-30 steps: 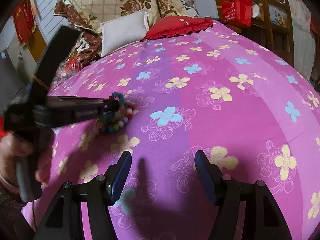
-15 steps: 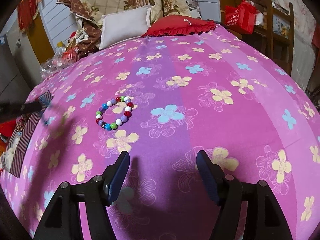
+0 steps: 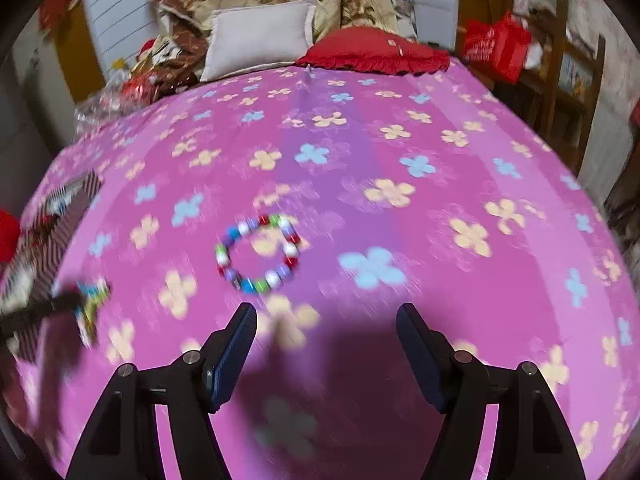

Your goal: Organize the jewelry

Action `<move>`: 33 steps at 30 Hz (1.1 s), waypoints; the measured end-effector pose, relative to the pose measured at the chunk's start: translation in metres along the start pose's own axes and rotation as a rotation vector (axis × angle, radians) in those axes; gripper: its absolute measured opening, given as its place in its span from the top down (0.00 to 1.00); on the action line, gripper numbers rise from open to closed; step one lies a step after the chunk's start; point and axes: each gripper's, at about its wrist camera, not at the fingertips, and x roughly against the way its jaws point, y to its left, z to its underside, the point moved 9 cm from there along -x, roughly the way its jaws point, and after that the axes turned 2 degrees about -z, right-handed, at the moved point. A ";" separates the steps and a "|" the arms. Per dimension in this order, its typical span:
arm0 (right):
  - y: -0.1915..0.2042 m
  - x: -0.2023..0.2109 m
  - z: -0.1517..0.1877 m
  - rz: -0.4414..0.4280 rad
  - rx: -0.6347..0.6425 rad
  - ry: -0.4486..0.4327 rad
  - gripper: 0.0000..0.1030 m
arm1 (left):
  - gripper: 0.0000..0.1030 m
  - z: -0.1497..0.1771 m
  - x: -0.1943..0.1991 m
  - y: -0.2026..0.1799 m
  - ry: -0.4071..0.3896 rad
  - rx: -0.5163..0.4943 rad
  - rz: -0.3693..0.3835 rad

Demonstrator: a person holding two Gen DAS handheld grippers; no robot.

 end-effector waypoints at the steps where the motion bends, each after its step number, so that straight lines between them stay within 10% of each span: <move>1: 0.002 -0.004 -0.004 -0.002 -0.011 0.008 0.32 | 0.96 -0.001 0.001 0.002 -0.007 0.002 0.007; 12: 0.022 -0.050 -0.014 0.104 -0.006 0.060 0.35 | 0.95 0.001 0.004 0.018 -0.040 0.033 0.129; 20: 0.053 -0.051 -0.016 0.075 0.069 0.044 0.91 | 0.72 0.002 0.004 -0.001 -0.050 -0.018 0.161; 22: 0.060 -0.051 -0.014 0.055 0.078 0.064 0.91 | 0.73 0.004 0.004 -0.007 -0.050 -0.042 0.150; 23: 0.062 -0.049 -0.014 0.047 0.074 0.067 0.91 | 0.93 0.006 0.003 -0.010 -0.042 -0.052 0.156; 33: 0.083 0.010 -0.036 0.050 0.096 -0.034 0.91 | 0.94 -0.001 0.045 -0.025 -0.133 -0.071 0.204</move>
